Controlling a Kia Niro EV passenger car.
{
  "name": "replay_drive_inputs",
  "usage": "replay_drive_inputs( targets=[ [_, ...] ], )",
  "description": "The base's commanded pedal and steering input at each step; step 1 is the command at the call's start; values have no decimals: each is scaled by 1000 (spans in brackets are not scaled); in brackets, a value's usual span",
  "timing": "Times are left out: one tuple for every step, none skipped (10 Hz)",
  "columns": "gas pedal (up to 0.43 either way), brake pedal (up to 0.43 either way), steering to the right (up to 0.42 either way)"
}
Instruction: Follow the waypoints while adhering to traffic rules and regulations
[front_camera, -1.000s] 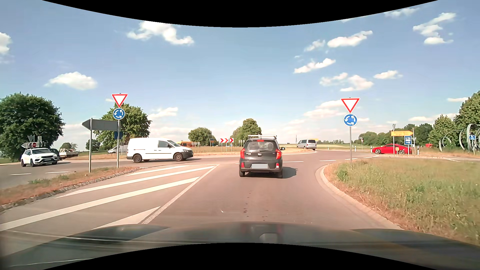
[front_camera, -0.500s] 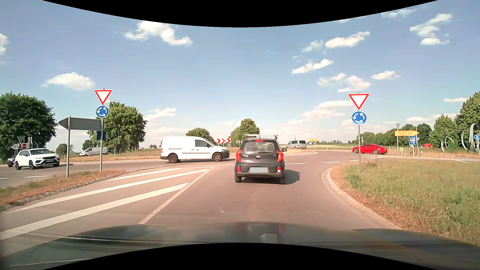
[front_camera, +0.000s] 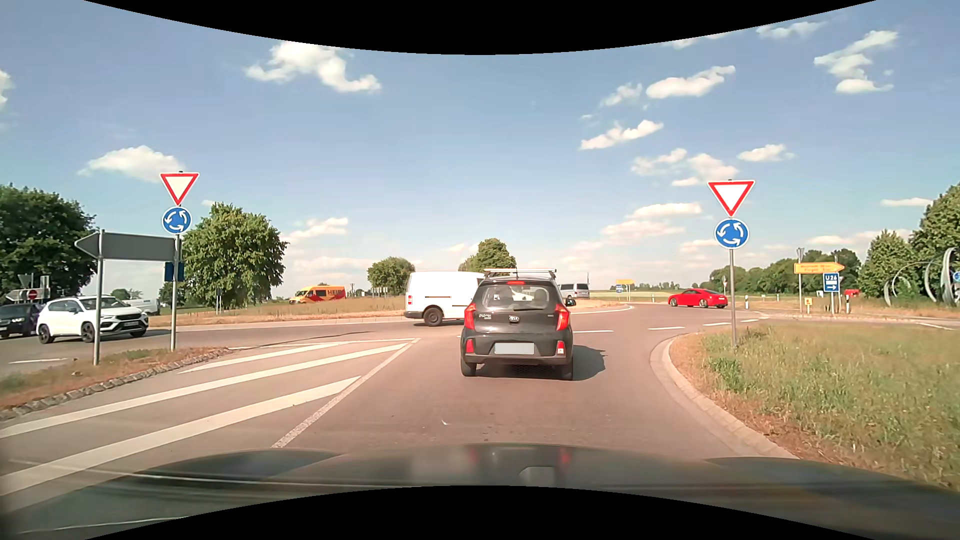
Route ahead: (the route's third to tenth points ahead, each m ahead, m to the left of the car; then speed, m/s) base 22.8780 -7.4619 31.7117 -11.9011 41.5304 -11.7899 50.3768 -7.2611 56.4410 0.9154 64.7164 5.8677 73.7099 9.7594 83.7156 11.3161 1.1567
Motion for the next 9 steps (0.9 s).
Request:
replay_drive_inputs(
  targets=[
    [0, 183, 38],
    [0, 183, 38],
    [0, 177, 38],
    [0, 171, 38],
    [0, 171, 38],
    [0, 171, 38],
    [0, 177, 38],
    [0, 183, 38],
    [0, 183, 38]
  ],
)
